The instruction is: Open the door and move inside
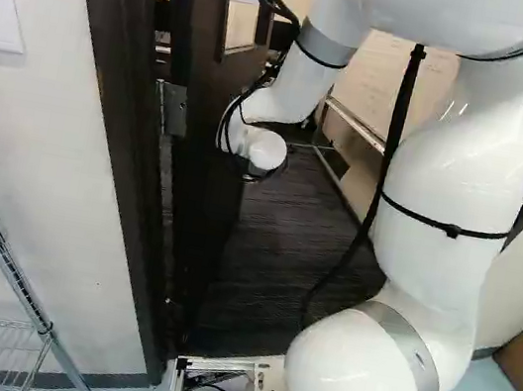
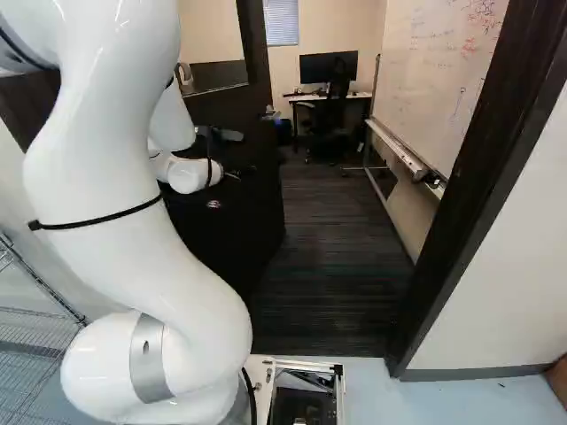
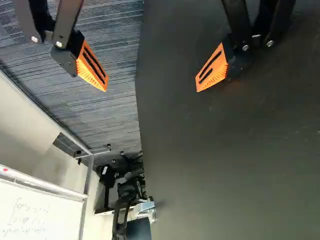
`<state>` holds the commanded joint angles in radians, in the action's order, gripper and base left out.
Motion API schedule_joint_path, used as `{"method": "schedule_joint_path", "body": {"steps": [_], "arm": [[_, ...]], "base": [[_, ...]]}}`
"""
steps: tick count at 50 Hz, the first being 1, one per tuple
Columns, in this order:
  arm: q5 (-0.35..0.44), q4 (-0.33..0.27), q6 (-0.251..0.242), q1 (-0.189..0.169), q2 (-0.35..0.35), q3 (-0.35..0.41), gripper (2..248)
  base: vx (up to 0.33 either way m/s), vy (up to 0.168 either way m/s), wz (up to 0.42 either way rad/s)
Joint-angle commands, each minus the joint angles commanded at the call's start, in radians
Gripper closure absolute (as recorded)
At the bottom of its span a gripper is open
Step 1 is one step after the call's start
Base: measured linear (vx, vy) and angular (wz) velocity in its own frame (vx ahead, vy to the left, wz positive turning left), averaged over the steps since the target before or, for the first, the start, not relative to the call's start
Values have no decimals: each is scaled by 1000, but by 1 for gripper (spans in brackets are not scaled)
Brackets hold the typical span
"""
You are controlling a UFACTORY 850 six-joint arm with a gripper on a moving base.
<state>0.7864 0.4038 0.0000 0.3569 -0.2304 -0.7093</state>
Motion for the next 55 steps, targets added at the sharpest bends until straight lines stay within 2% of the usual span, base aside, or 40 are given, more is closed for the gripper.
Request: {"method": "schedule_joint_path", "body": {"steps": [14,55], "arm": [[0,-43,0,19,-35,-41,3],[0,-170,0,53,-65,-76,3]], "base": [[0,0,0],[0,0,0]]}}
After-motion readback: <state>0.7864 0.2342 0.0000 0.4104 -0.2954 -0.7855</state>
